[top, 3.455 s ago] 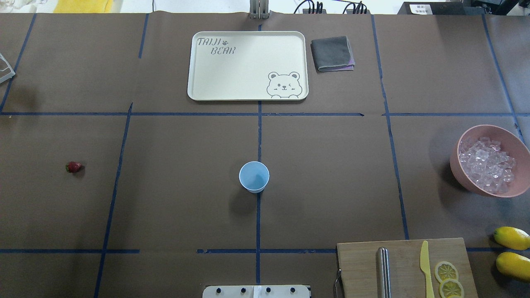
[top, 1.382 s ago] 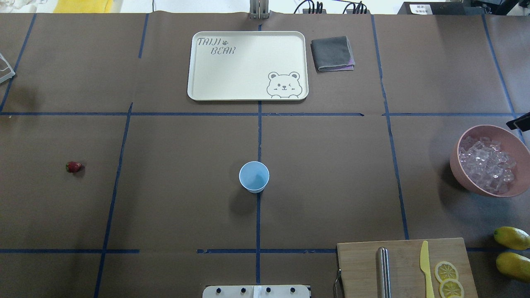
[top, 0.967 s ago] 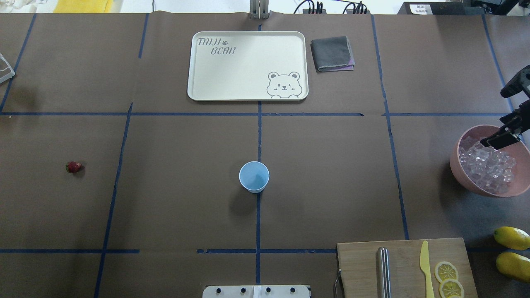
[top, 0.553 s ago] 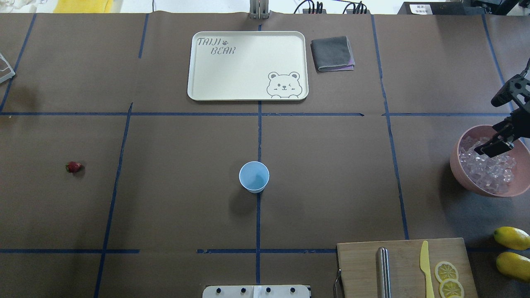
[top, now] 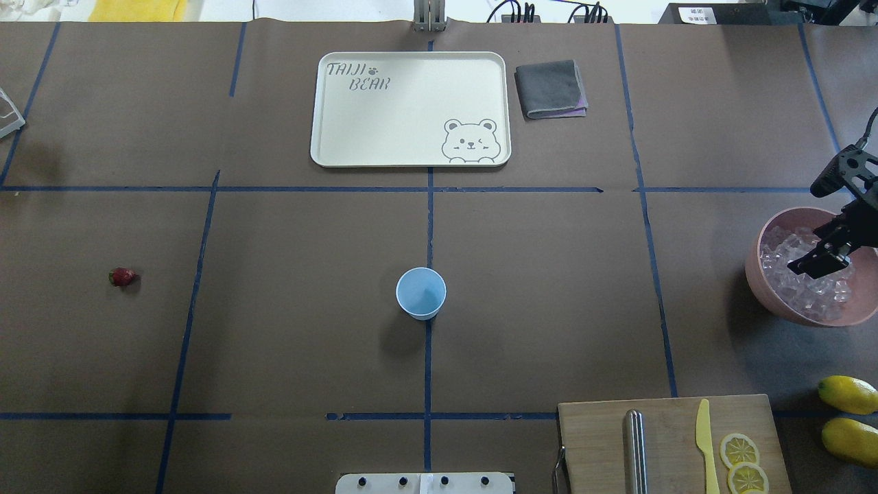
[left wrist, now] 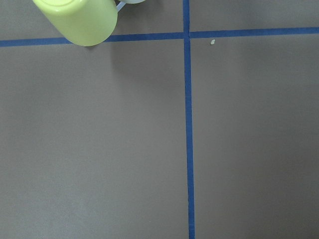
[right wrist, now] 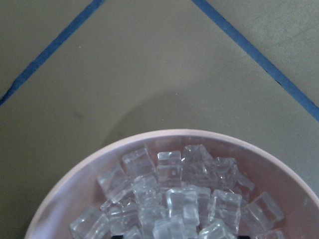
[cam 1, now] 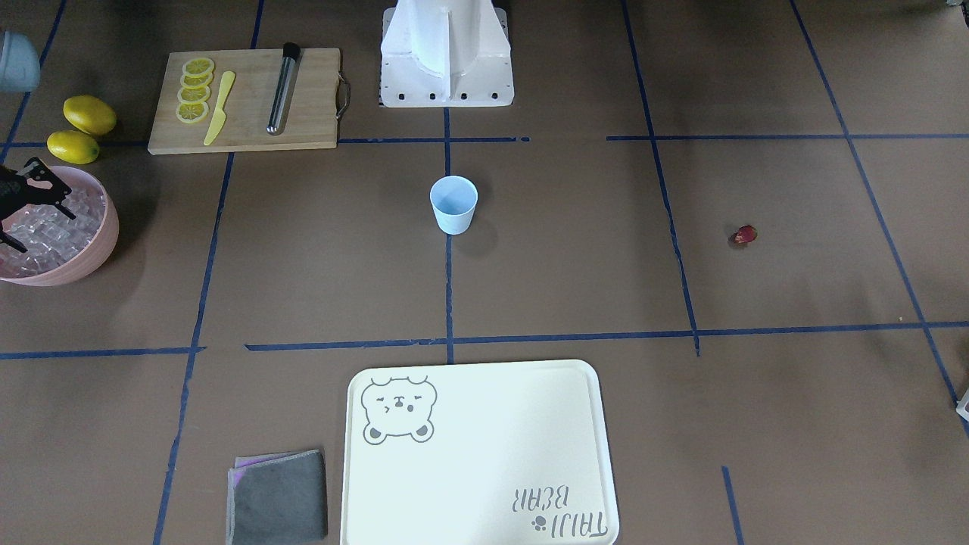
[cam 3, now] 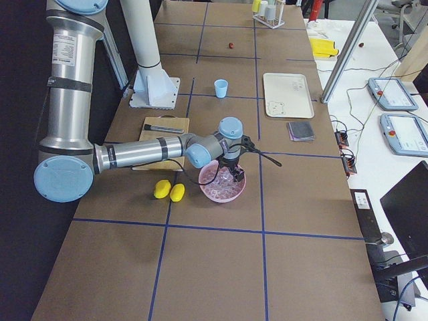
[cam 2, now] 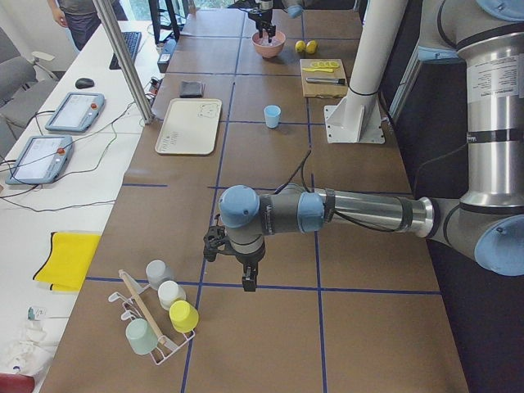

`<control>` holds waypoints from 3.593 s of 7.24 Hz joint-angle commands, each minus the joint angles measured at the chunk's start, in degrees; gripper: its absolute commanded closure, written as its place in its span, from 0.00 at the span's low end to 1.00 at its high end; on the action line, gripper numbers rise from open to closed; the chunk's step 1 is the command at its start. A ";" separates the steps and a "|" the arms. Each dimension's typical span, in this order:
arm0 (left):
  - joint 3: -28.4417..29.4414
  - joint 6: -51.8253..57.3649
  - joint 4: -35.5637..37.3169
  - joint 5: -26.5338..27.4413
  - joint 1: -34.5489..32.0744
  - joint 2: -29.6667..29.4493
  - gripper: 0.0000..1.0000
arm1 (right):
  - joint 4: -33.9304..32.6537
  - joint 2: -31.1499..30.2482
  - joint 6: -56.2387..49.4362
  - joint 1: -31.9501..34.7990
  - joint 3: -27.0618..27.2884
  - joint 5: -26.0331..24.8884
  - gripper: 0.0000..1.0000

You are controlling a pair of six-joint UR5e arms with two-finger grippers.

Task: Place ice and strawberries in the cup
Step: 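Lower the right gripper into the pink bowl and grasp ice cubes, then carry the ice with the right gripper over the blue cup and release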

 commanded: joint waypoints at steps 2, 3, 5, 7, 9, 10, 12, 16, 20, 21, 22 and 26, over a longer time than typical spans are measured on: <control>0.00 0.01 0.06 0.00 0.07 0.00 0.00 | -0.04 0.02 -0.19 -0.22 0.18 0.00 0.87; 0.00 0.01 -0.03 0.00 0.07 0.00 0.00 | -0.04 0.02 -0.19 -0.14 0.18 0.00 0.97; -0.17 -0.08 -0.03 0.00 0.07 0.00 0.00 | -0.21 -0.16 -0.10 0.04 1.75 0.69 1.00; -0.44 0.01 -0.03 -0.09 -0.02 0.00 0.00 | -3.00 -0.42 1.64 3.18 4.39 0.88 1.00; -0.62 -0.08 0.06 -0.09 0.07 0.00 0.00 | -8.99 2.46 17.64 5.49 8.34 0.96 1.00; -0.79 -0.08 0.06 -0.09 0.07 0.00 0.00 | -9.18 5.44 27.31 5.49 9.14 1.14 1.00; -1.05 0.01 -0.12 -0.09 0.07 -0.09 0.00 | -9.35 10.45 38.59 1.56 11.24 1.05 1.00; -0.97 0.10 -0.12 0.00 0.15 -0.53 0.00 | -26.95 29.30 62.94 -15.72 17.22 -9.35 1.00; -1.05 0.01 -0.12 -0.09 0.24 -0.53 0.00 | -37.65 48.31 76.33 -33.24 9.10 -26.15 1.00; -1.05 0.10 -0.12 -0.09 0.24 -0.53 0.00 | -37.48 51.23 78.01 -35.45 4.97 -28.46 1.00; -1.05 0.10 -0.12 -0.09 0.24 -0.53 0.00 | -37.22 52.91 79.25 -37.82 2.06 -30.31 1.00; -1.05 0.01 -0.12 -0.44 0.42 -0.53 0.00 | -34.14 56.62 80.23 -39.60 -5.70 -32.69 0.96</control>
